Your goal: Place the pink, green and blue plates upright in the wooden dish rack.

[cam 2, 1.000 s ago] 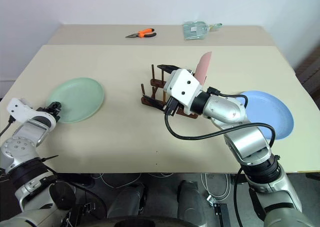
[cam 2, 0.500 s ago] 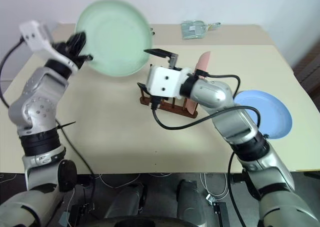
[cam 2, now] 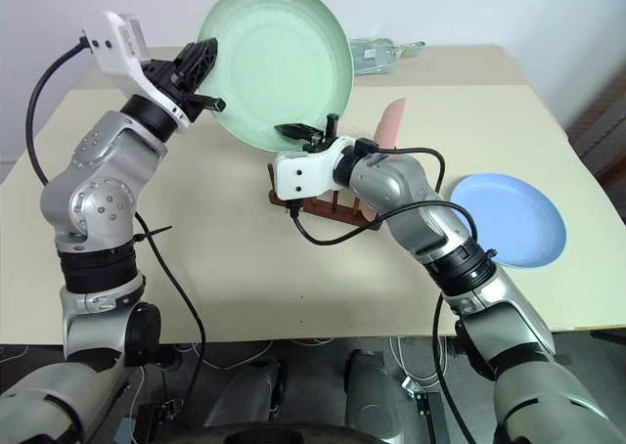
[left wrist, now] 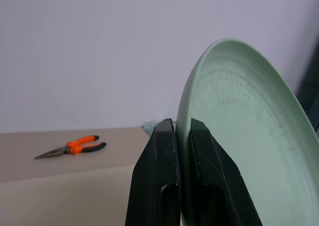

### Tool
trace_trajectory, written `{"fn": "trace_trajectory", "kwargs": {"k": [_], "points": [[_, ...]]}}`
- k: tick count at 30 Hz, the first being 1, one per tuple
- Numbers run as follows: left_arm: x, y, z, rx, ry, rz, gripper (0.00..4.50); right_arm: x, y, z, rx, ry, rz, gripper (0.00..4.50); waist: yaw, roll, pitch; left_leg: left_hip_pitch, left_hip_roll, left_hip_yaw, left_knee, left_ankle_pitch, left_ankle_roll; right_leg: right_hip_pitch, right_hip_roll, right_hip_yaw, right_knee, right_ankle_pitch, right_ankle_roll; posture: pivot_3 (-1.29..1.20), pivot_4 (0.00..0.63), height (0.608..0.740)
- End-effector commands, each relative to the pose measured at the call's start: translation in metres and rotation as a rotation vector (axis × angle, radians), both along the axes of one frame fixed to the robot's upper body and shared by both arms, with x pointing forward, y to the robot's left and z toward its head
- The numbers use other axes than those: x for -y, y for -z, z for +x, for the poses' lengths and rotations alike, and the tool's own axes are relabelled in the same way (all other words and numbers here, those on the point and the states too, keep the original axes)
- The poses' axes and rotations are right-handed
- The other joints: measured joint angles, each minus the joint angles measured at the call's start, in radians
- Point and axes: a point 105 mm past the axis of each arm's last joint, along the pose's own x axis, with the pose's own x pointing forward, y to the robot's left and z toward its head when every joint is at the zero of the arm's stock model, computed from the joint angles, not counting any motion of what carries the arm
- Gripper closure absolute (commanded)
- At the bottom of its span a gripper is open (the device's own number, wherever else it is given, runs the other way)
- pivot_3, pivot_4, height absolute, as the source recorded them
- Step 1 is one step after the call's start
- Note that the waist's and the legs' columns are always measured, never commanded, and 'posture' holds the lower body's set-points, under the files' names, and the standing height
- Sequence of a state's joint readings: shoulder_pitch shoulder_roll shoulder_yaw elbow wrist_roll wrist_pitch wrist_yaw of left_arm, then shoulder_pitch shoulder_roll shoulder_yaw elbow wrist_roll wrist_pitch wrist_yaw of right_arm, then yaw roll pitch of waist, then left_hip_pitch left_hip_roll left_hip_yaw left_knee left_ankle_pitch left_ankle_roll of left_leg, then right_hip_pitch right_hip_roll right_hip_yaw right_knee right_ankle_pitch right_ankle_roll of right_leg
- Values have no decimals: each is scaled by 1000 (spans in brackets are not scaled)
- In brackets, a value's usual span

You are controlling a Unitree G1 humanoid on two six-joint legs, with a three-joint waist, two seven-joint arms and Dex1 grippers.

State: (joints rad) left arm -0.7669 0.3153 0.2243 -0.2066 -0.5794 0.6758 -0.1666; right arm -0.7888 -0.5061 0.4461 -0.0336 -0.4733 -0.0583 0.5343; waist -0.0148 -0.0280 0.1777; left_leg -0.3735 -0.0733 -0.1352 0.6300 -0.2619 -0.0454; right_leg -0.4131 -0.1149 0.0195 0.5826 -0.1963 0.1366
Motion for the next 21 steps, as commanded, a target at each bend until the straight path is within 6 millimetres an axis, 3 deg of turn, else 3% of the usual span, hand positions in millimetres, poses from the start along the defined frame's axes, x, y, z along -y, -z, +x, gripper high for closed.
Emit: {"fn": "trace_trajectory", "kwargs": {"k": [1,4,8,13,15,17,21], "points": [[4,-23,-14,75,67,-58,4153,-3,-19,0,90,2,15,4479,-1,0,0,0,0,0,0,0,0,0,0,0,0,0,0,0,150,740],[-6,-36,-17,102,87,-200,3023,-4,-24,-2,123,-5,27,4500,0,0,0,0,0,0,0,0,0,0,0,0,0,0,0,0,150,740],[-45,-58,-15,167,-8,-412,1007,-6,-42,-9,171,-34,119,4500,2,-2,1,-1,0,-1,1,0,0,0,0,0,0,0,0,0,150,740],[-85,-46,-7,200,-233,-314,1007,5,-73,-22,95,-89,399,4500,-1,-1,1,1,0,0,-1,2,-3,0,1,0,0,0,0,0,150,740],[-100,-23,-1,171,-326,-182,1007,16,-93,-32,-45,-153,631,4500,-1,-1,0,1,0,-1,-1,2,-3,0,1,1,0,0,0,0,150,740],[-102,2,6,125,-354,-59,1007,26,-104,-42,-203,-223,821,4500,0,0,1,1,1,-1,-1,1,-1,0,1,1,0,0,0,0,150,740],[-81,54,13,24,-297,102,1007,42,-113,-63,-523,-336,1158,4500,11,0,1,0,0,-4,-1,0,0,1,1,0,0,1,-1,0,150,740]]}}
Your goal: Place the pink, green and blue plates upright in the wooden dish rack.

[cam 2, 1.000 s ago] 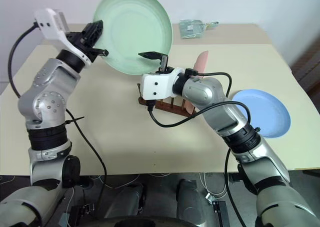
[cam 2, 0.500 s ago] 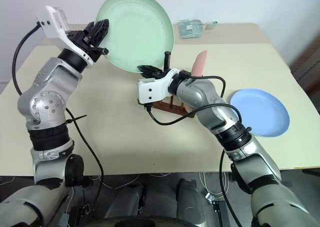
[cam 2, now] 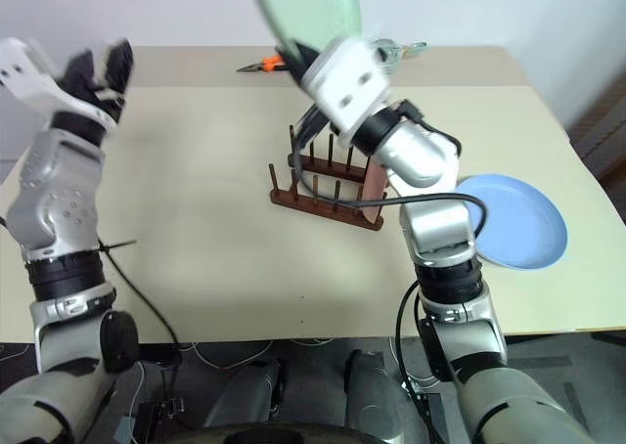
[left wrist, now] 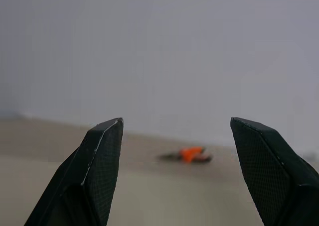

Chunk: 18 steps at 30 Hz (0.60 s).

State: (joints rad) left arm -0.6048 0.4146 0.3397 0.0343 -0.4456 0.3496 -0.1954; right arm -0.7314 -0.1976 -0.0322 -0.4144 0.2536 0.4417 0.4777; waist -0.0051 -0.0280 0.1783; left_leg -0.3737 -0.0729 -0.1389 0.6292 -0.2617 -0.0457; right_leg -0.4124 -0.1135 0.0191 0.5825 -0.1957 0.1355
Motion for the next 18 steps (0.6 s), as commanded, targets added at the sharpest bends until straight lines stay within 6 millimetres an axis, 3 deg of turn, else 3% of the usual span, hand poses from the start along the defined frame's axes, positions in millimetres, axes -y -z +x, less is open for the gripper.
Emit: {"fn": "trace_trajectory", "kwargs": {"k": [1,4,9,12,18], "points": [[26,11,-1,11,73,128,1007,11,-12,-22,-137,-134,203,4500,2,0,0,0,0,0,0,0,0,0,0,0,0,0,0,0,150,740],[49,51,-5,-52,155,317,1007,17,-7,-24,-321,-193,404,4500,-6,2,-1,0,0,0,-1,0,0,-1,0,0,0,0,-1,0,150,740],[66,96,-16,-127,285,443,1007,20,9,-20,-519,-171,536,4500,-12,4,-1,0,1,3,-2,0,0,-7,0,3,4,1,-2,0,150,740],[67,110,-19,-161,323,461,1007,20,17,-17,-593,-143,561,4500,-11,4,-1,-1,1,4,-3,0,0,-8,0,3,6,1,-2,0,150,740],[66,120,-22,-185,355,471,1007,17,27,-18,-685,-147,572,4500,-9,4,-1,-1,1,4,-1,0,0,-7,0,3,6,1,-2,0,150,740]]}}
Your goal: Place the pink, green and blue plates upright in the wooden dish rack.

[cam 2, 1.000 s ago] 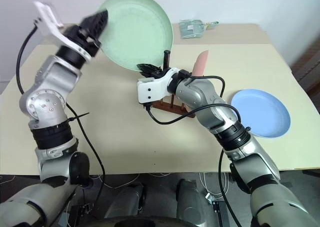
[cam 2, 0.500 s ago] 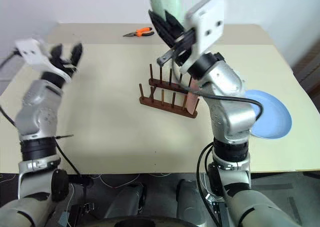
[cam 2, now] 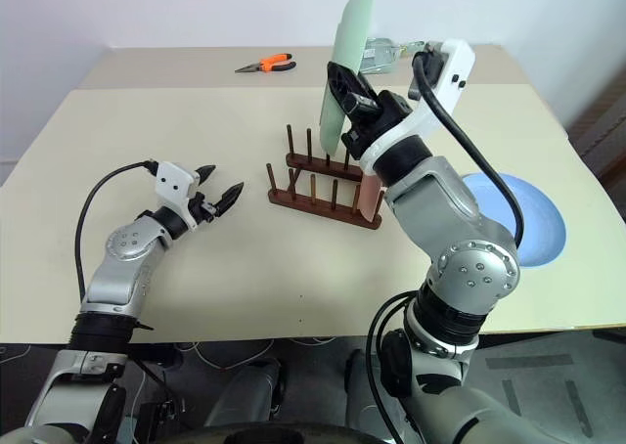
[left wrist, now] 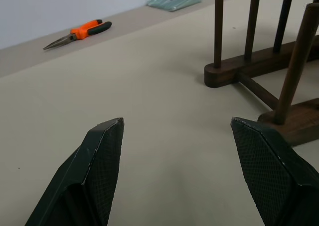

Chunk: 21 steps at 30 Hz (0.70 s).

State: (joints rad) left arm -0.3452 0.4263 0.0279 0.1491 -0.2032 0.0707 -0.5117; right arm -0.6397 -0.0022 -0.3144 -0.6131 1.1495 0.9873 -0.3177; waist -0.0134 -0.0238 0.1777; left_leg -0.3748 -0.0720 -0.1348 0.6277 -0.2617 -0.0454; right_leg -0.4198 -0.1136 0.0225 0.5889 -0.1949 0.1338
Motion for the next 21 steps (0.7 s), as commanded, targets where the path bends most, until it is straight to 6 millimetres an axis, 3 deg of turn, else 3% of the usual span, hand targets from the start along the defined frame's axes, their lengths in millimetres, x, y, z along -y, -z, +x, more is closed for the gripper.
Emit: {"fn": "trace_trajectory", "kwargs": {"k": [1,8,16,20,21], "points": [[-3,-4,-3,29,19,32,1007,-4,-5,-11,11,-36,15,4500,-1,0,0,0,0,0,0,0,0,0,0,0,0,0,0,0,150,740],[3,3,-16,-26,116,20,1007,-4,8,-6,-73,-24,-1,4500,-3,0,0,0,0,0,0,0,0,0,0,0,0,0,0,0,150,740],[23,15,-52,-205,361,-3,1007,-4,14,2,-146,-29,4,4500,-5,1,1,0,1,0,-1,0,0,0,0,0,0,-1,-1,0,150,740],[26,17,-55,-221,373,7,1007,-6,15,5,-166,-34,-6,4500,-3,1,1,0,1,0,0,0,0,0,0,0,-1,-2,-3,0,150,740],[27,18,-55,-223,374,9,947,-6,15,6,-161,-33,-22,4155,-4,1,1,0,1,0,0,0,0,0,0,0,-1,-2,-3,0,150,740]]}}
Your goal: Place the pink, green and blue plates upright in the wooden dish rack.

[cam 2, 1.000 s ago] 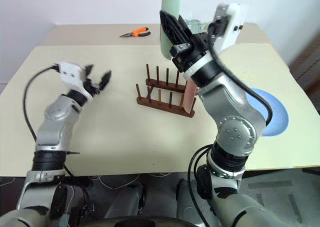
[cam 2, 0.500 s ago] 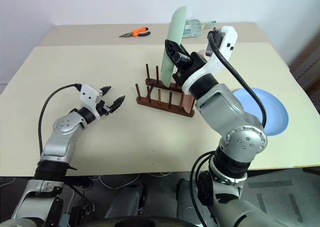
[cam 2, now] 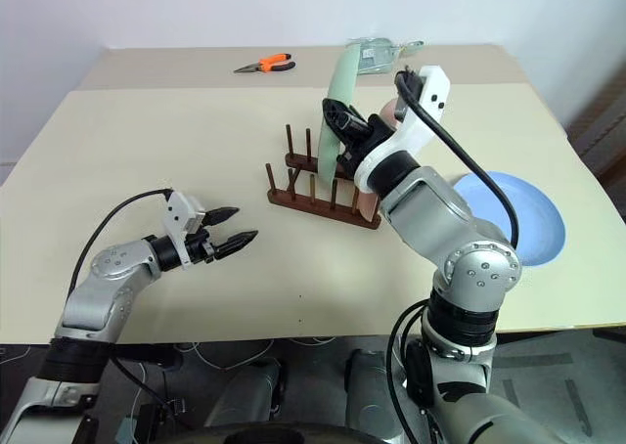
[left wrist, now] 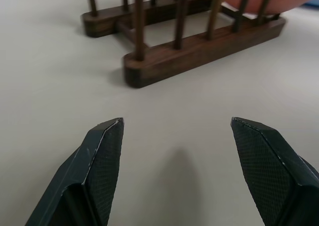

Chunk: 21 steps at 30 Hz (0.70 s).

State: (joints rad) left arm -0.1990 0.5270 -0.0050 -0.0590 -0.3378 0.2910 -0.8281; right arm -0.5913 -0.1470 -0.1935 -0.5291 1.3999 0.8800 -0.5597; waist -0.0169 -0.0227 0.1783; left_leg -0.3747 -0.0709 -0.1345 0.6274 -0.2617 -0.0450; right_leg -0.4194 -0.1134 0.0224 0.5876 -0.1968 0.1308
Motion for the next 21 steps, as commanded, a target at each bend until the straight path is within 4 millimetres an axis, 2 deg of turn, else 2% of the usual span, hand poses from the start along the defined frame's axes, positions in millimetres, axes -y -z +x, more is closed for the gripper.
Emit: {"fn": "trace_trajectory", "kwargs": {"k": [1,4,8,11,14,16,17,19,21], "points": [[6,-6,-3,22,24,0,919,-4,-11,-2,49,-27,-20,3768,0,0,0,0,0,0,0,0,0,0,0,0,0,0,0,0,150,740],[9,-5,-3,21,27,0,919,-2,-15,0,89,-14,-80,2450,0,0,0,0,0,0,0,0,0,0,0,0,0,0,0,0,150,740],[12,-5,-2,21,29,-10,919,4,-33,-1,270,28,-289,506,2,1,1,-1,0,1,0,0,0,0,0,0,-1,0,0,0,150,740],[12,-4,-1,20,28,-8,919,6,-53,-9,428,25,-401,506,3,1,1,-1,0,1,0,0,0,0,0,-1,-3,-1,1,0,150,740],[14,-3,0,21,32,-4,919,18,-73,-17,568,58,-487,506,5,1,1,-2,0,1,0,0,1,1,0,-1,-5,-1,1,0,150,740],[19,-3,-1,23,55,0,919,37,-81,-20,604,78,-517,506,6,1,1,-2,0,1,0,-1,1,2,0,-1,-6,-1,1,0,150,740],[22,-3,-2,24,70,0,919,48,-83,-21,612,88,-537,239,8,1,1,-2,0,1,0,-1,1,2,0,-1,-6,-1,1,0,150,740],[31,-6,-6,30,109,-8,919,78,-78,-23,601,133,-636,239,20,1,1,-2,0,0,1,-1,2,5,-1,-2,-8,-1,1,0,150,740],[42,-11,-11,34,153,-19,919,120,-69,-23,529,235,-743,239,31,0,1,-2,0,1,2,-2,4,7,-2,-3,-10,-2,2,0,150,740]]}}
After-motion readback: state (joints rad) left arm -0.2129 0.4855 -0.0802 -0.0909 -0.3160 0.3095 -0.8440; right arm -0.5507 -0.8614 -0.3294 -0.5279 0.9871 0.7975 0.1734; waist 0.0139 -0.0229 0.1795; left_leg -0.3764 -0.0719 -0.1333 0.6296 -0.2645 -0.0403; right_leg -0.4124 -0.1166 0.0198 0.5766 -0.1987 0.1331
